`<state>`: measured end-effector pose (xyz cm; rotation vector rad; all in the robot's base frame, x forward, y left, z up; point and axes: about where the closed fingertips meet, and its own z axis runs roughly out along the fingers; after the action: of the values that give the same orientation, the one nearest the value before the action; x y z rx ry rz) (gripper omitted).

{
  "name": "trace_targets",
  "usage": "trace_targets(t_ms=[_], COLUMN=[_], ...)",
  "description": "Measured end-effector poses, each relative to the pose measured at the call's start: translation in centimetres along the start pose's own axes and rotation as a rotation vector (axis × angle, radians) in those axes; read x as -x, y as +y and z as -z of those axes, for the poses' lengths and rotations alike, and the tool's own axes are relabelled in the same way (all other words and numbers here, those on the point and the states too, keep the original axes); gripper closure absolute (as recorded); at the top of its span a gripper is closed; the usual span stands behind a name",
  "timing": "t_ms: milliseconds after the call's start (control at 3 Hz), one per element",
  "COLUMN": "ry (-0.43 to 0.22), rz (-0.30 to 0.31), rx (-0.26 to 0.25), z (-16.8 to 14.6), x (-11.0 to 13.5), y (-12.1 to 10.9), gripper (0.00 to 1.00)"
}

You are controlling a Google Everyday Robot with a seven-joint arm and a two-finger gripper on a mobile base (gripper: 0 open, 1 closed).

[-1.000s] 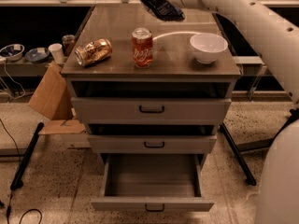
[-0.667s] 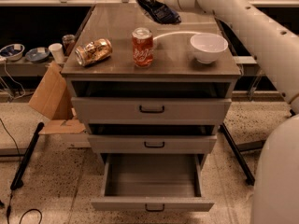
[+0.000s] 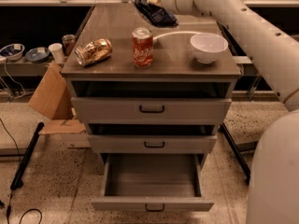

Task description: Pick blue chip bag from bottom drawer and place on counter

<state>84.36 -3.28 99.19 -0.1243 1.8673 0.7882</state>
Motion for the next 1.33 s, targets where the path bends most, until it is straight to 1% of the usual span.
trace_targets(t_ms=[1000,1333], ry=[-0.001,-0.003], rz=[-0.003,-0.004], rx=[-0.004,-0.008], z=[0.21,0.6], x=[0.18,0.49], y=[-0.13,-0.26], gripper=[0.04,0.0])
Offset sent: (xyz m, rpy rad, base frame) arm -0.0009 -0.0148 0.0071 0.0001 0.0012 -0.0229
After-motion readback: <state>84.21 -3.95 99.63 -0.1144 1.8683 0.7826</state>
